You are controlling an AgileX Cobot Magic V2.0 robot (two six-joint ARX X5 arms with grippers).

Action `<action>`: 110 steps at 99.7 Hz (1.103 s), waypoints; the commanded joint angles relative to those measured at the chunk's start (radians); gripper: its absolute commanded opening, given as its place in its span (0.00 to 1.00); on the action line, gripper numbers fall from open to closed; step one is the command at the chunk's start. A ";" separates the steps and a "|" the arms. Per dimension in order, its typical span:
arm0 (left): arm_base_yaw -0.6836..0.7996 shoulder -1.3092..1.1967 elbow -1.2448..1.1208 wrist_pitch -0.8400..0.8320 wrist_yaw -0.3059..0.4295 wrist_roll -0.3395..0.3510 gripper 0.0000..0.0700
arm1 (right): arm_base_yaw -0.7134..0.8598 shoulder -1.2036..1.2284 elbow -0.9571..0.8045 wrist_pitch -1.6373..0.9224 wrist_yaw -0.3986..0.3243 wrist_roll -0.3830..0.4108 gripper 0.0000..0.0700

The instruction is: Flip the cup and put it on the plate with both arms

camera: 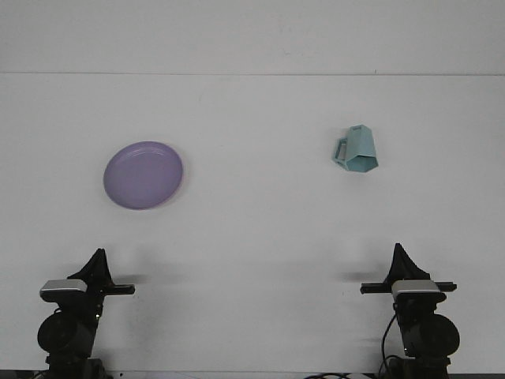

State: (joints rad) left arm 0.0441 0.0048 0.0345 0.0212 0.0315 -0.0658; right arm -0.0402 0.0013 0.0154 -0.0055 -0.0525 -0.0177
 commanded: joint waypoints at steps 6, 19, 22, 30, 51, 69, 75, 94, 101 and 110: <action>0.002 -0.001 -0.021 0.010 0.001 0.012 0.02 | 0.000 0.000 -0.003 0.013 0.000 0.014 0.00; 0.002 -0.001 -0.021 0.011 0.002 0.012 0.02 | 0.000 0.000 -0.003 0.013 0.000 0.014 0.01; 0.002 -0.001 -0.021 0.010 0.002 0.012 0.02 | 0.000 0.000 -0.003 0.013 0.000 0.014 0.00; 0.002 -0.001 -0.021 0.011 0.002 0.012 0.02 | 0.000 0.000 -0.003 0.013 0.000 0.014 0.00; 0.002 -0.001 -0.021 0.011 0.002 0.006 0.02 | 0.000 0.000 -0.003 0.013 0.000 0.014 0.00; 0.002 -0.001 -0.021 0.010 0.002 -0.003 0.02 | 0.000 0.000 -0.003 0.014 0.000 0.014 0.00; 0.002 -0.001 -0.021 0.011 0.002 -0.003 0.02 | 0.000 0.000 -0.003 0.037 0.000 0.014 0.00; 0.002 -0.001 -0.021 0.011 0.002 -0.003 0.02 | 0.000 0.000 -0.003 0.112 -0.002 0.053 0.00; 0.002 -0.001 -0.021 0.011 0.001 -0.003 0.02 | 0.000 0.000 -0.003 0.117 -0.002 0.090 0.00; 0.002 -0.001 -0.021 0.011 0.002 -0.003 0.02 | 0.001 0.000 -0.003 0.133 0.000 0.119 0.00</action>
State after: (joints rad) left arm 0.0441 0.0048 0.0345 0.0212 0.0315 -0.0689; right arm -0.0402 0.0013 0.0154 0.1043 -0.0528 0.0479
